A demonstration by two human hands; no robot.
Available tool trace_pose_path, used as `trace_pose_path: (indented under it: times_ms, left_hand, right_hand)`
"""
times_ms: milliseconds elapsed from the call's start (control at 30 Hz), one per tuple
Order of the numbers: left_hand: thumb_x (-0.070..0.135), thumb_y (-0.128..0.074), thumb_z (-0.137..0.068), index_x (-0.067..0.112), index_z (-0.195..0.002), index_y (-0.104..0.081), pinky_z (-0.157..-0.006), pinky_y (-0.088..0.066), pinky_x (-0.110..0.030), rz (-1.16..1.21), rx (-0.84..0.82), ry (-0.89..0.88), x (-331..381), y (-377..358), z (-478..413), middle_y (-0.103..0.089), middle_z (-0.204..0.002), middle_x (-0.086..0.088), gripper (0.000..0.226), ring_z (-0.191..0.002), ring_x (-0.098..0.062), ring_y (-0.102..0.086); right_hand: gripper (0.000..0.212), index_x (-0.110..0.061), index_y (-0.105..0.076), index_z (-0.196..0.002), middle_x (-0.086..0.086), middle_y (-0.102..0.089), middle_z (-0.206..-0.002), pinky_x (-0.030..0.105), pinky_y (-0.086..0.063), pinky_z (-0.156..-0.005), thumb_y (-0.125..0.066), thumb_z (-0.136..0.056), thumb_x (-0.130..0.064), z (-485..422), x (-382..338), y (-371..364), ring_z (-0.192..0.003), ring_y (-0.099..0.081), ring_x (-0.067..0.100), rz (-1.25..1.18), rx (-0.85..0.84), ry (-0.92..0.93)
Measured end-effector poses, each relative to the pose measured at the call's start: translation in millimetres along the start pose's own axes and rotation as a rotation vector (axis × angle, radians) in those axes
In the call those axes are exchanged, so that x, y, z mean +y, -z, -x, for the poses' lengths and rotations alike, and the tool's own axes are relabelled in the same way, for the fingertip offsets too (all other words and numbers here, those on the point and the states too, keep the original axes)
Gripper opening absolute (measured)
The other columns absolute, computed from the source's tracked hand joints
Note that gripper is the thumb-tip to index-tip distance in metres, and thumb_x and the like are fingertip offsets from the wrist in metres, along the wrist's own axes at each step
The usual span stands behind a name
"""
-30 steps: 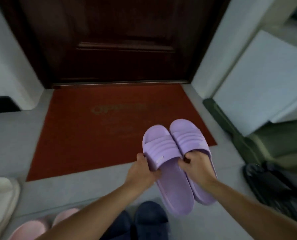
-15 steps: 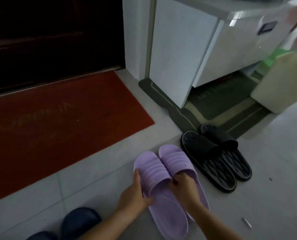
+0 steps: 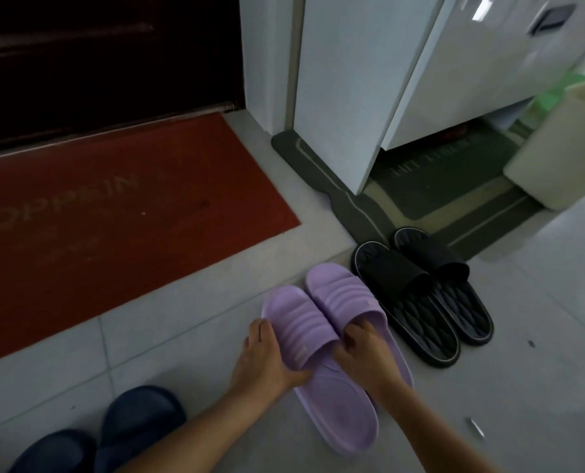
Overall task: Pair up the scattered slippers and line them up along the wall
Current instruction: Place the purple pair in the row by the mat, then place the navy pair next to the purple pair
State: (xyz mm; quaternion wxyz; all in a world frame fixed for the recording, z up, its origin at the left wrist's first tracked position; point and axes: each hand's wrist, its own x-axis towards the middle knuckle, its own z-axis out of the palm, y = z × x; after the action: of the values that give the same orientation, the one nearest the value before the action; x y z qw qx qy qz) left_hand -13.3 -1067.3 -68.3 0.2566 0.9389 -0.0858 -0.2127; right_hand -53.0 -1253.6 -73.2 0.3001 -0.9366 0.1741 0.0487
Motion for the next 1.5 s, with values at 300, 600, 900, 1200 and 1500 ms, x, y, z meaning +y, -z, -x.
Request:
trace_pose_path:
  times_ms: [300, 600, 900, 1200, 1500]
  left_hand:
    - [0.063, -0.075, -0.056, 0.013, -0.14, -0.021, -0.099, -0.043, -0.037, 0.005, -0.011, -0.014, 0.7, -1.5, -2.5, -0.022, -0.142, -0.007, 0.111, -0.129, -0.028, -0.038]
    - [0.064, -0.076, -0.054, 0.014, -0.141, -0.02, -0.1, -0.041, -0.036, 0.023, 0.004, 0.0, -3.9, -4.5, -7.0, -0.019, -0.144, -0.007, 0.114, -0.131, -0.028, -0.036]
    - [0.067, -0.074, -0.053, 0.018, -0.139, -0.02, -0.098, -0.043, -0.038, 0.033, -0.04, -0.021, -6.3, -5.8, -10.4, -0.019, -0.144, -0.007, 0.114, -0.129, -0.03, -0.038]
    - [0.074, -0.073, -0.048, 0.029, -0.142, -0.019, -0.101, -0.041, -0.036, 0.108, -0.136, -0.103, -28.4, 43.2, 8.4, -0.027, -0.139, -0.002, 0.118, -0.127, -0.024, -0.039]
    - [0.069, -0.071, -0.056, 0.033, -0.128, -0.034, -0.089, -0.039, -0.03, -0.351, -0.506, -0.128, -172.6, 169.9, 106.4, -0.043, -0.12, 0.001, 0.088, -0.115, -0.02, -0.041]
  right_hand:
    - [0.052, -0.016, -0.038, -0.044, -0.003, -0.04, -0.04, 0.031, -0.027, -0.049, -0.056, -0.089, -0.035, -15.6, -4.8, 4.0, -0.041, -0.037, 0.013, -0.245, 0.079, -0.138]
    - [0.052, -0.015, -0.036, -0.044, -0.003, -0.037, -0.037, 0.03, -0.028, -0.048, -0.057, -0.087, -0.035, -13.0, 1.3, 2.9, -0.039, -0.033, 0.012, -0.176, 0.15, -0.128]
    - [0.046, -0.014, -0.043, -0.05, -0.002, -0.043, -0.043, 0.03, -0.03, -0.051, -0.055, -0.089, -0.036, -6.3, -5.2, 1.0, -0.044, -0.039, 0.015, -0.14, 0.159, -0.175]
    - [0.03, -0.017, -0.043, -0.066, -0.004, -0.045, -0.056, 0.034, -0.04, -0.054, -0.065, -0.082, -0.031, 27.3, -55.4, -4.0, -0.053, -0.045, 0.019, -0.265, 0.379, -0.077]
    - [0.058, -0.028, -0.054, -0.115, -0.008, -0.051, -0.112, 0.021, -0.042, -0.079, -0.07, -0.068, -0.057, 87.8, -195.2, -82.8, -0.093, -0.057, 0.011, 0.038, -0.6, 0.424]
